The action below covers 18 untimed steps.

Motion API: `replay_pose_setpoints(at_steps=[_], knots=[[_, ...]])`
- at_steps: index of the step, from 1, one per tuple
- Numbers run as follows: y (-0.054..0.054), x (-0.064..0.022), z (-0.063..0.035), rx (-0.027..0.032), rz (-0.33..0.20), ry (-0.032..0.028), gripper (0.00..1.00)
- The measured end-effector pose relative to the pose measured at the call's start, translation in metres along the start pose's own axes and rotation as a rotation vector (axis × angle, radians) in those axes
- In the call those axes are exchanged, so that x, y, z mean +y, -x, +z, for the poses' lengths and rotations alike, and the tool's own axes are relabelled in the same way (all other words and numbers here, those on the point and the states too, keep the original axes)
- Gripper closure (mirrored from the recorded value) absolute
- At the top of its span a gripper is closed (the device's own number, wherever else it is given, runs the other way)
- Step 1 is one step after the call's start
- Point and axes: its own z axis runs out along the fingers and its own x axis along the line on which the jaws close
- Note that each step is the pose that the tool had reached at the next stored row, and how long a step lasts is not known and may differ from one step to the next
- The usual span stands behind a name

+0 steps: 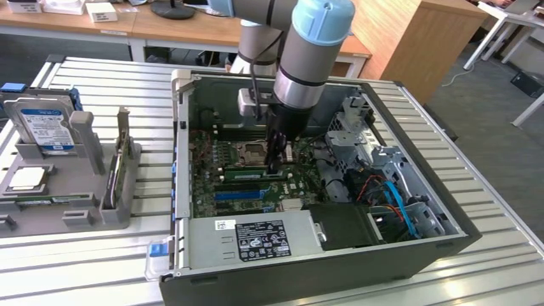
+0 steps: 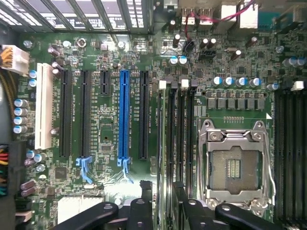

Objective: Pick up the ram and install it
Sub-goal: 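Insert the ram into the slot, then press down the ram until it locks into place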

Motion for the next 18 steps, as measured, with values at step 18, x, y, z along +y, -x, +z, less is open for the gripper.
replay_pose_setpoints(at_steps=[18], knots=[[0.0, 0.0008, -0.0242, 0.0, 0.0, 0.0, 0.69]])
